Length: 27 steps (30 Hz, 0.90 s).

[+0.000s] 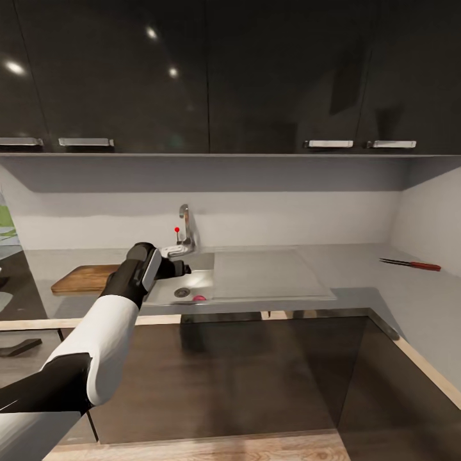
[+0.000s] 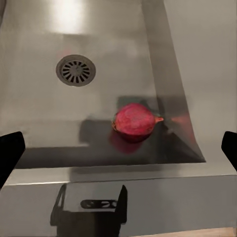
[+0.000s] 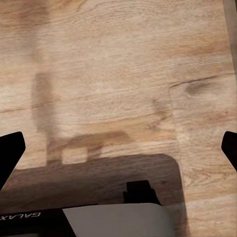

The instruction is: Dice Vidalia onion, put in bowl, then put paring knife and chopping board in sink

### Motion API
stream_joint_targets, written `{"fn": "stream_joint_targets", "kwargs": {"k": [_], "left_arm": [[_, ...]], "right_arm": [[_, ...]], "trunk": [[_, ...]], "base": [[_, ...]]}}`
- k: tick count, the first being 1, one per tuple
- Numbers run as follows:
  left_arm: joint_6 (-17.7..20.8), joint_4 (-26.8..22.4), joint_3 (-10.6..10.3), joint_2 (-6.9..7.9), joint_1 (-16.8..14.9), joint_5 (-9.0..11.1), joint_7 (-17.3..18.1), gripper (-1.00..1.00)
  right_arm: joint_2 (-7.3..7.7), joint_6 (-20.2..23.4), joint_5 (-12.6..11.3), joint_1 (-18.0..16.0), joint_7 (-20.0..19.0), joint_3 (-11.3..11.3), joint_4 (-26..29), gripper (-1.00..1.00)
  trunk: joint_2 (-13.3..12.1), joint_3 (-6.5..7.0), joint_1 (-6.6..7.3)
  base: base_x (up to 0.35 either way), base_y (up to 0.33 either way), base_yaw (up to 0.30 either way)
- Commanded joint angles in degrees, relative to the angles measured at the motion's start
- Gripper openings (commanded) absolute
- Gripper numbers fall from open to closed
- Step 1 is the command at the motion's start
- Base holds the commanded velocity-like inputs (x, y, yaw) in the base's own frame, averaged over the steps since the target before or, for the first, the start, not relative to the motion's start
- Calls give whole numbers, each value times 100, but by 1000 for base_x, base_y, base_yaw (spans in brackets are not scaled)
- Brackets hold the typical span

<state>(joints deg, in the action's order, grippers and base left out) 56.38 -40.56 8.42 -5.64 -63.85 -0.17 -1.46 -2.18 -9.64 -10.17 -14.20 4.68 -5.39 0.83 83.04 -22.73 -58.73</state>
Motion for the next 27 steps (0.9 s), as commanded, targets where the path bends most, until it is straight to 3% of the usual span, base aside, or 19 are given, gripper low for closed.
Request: {"fn": "stream_joint_targets", "kwargs": {"k": [1, 7, 27], "left_arm": [[23, 4, 24, -11, -4, 12, -114, 100], [-2, 160, 7, -26, -4, 24, -261, 100], [-263, 657, -245, -207, -4, 25, -284, 100]], "right_arm": [[-2, -19, -56, -4, 16, -50, -4, 100], [-2, -8, -56, -4, 16, -50, -4, 100], [4, 139, -56, -4, 23, -50, -4, 100]], "trunk": [[4, -7, 0], [4, -7, 0], [4, -47, 0]], "base": [[0, 0, 0], [0, 0, 0], [0, 0, 0]]}}
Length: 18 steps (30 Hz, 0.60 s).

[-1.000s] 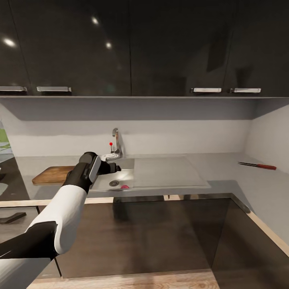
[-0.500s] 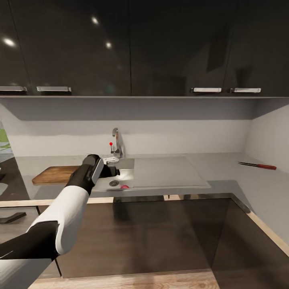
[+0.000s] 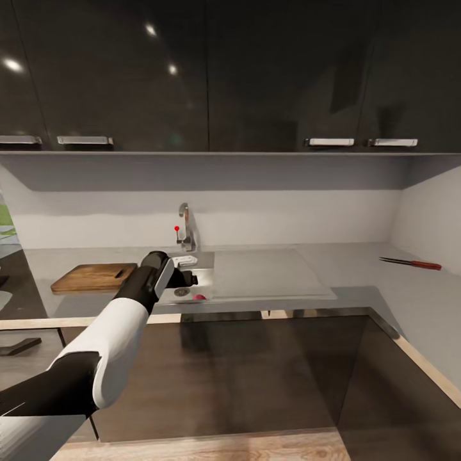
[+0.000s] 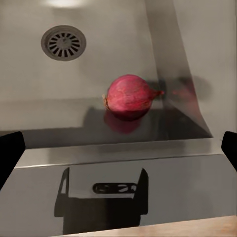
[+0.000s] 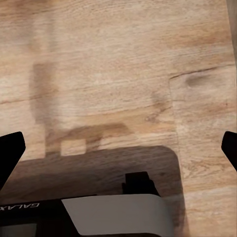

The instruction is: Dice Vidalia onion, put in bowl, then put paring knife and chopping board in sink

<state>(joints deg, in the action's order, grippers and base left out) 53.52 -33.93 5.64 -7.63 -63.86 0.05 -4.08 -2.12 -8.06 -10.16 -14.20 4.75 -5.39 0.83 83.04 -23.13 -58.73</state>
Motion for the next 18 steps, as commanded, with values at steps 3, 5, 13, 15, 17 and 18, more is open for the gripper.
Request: {"fn": "stream_joint_targets", "kwargs": {"k": [3, 5, 13, 15, 17, 18], "left_arm": [[20, 3, 28, -14, -4, 3, -19, 100], [19, 6, 26, -17, -4, 4, -16, 100], [18, 55, 25, -19, -4, 4, -6, 100], [17, 87, 25, -20, -4, 4, -5, 100], [17, 105, 25, -20, -4, 4, -5, 100], [16, 109, 25, -18, -4, 4, -5, 100]], "right_arm": [[-3, -14, -56, -4, 17, -49, -4, 100], [-2, -13, -56, -4, 17, -49, -4, 100], [-7, -11, -56, -4, 44, -49, -4, 100], [-7, -11, -56, -4, 48, -49, -4, 100], [-7, -7, -56, -4, 50, -49, -4, 100], [-7, -6, -56, -4, 51, -49, -4, 100]], "trunk": [[4, -15, 0], [4, -21, 0], [4, -46, 0], [4, -54, 0], [4, -62, 0], [4, -67, 0]], "base": [[36, 0, 0], [66, 0, 0], [99, -1, 0], [132, -24, 0], [142, -48, 0], [147, -57, 0]]}}
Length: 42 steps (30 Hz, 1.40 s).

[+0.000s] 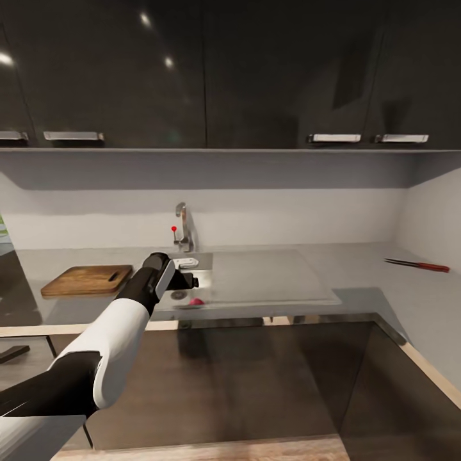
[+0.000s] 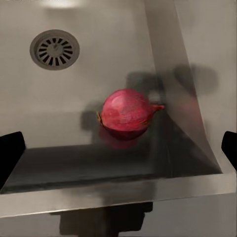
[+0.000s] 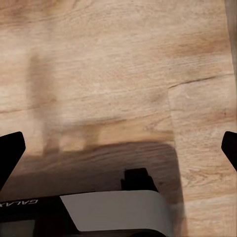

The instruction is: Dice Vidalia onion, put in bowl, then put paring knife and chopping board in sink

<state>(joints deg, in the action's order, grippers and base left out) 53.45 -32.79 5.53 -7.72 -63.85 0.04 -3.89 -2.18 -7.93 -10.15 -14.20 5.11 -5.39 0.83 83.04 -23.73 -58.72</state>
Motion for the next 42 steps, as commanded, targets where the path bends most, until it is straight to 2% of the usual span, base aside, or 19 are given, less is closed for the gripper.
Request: {"fn": "stream_joint_targets", "kwargs": {"k": [1, 15, 27, 37, 42], "left_arm": [[24, 2, 36, -6, -4, 5, -24, 100], [-5, 96, 37, 13, -4, -11, -24, 100], [-4, 124, 36, 16, -4, 5, -24, 100], [-8, 539, 36, 16, -4, 5, -16, 100], [-7, 592, 36, 23, -4, -4, -15, 100]], "right_arm": [[-2, -11, -57, -4, 16, -49, -4, 100], [-2, 91, -57, -4, 17, -49, -4, 100], [-2, 94, -57, -4, 17, -49, -4, 100], [-2, 98, -57, -4, 17, -49, -4, 100], [-2, 98, -57, -4, 17, -49, -4, 100]], "trunk": [[3, -12, -1], [3, -87, -1], [3, -153, -1], [3, -208, -1], [3, -236, -1]], "base": [[143, -63, 0], [53, -17, 0], [145, 0, 0], [156, 0, 0], [23, 0, 0]]}}
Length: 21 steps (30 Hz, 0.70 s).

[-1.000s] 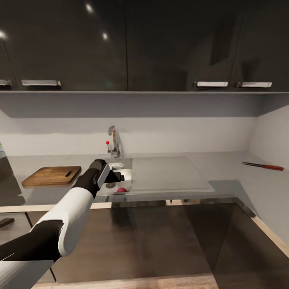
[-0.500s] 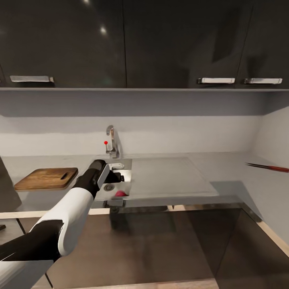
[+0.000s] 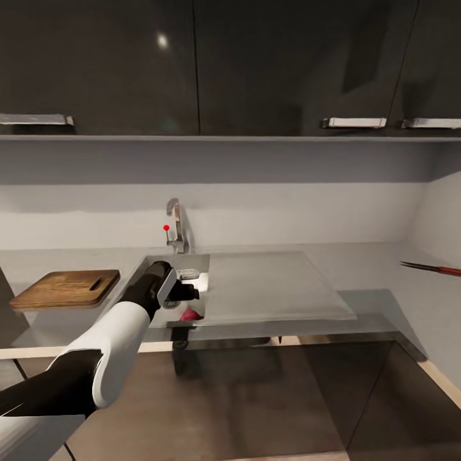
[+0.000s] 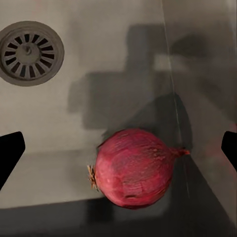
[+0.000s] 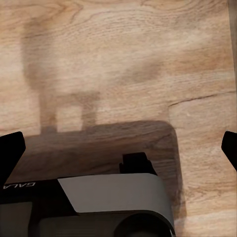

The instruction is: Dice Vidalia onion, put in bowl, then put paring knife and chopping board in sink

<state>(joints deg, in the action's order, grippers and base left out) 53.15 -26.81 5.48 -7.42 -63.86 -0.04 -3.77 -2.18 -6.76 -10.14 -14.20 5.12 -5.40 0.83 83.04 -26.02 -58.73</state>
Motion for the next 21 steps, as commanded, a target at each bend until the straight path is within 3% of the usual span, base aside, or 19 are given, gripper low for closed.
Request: {"fn": "stream_joint_targets", "kwargs": {"k": [1, 21], "left_arm": [[24, 9, 40, -5, -4, 1, -28, 100], [20, 411, 40, 12, -4, -15, -36, 100]], "right_arm": [[-3, -19, -58, -4, 16, -49, -4, 100], [-10, -19, -58, -4, 16, -50, -4, 100]], "trunk": [[4, -12, 0], [4, -122, 0]], "base": [[7, 0, 0], [0, 0, 0]]}}
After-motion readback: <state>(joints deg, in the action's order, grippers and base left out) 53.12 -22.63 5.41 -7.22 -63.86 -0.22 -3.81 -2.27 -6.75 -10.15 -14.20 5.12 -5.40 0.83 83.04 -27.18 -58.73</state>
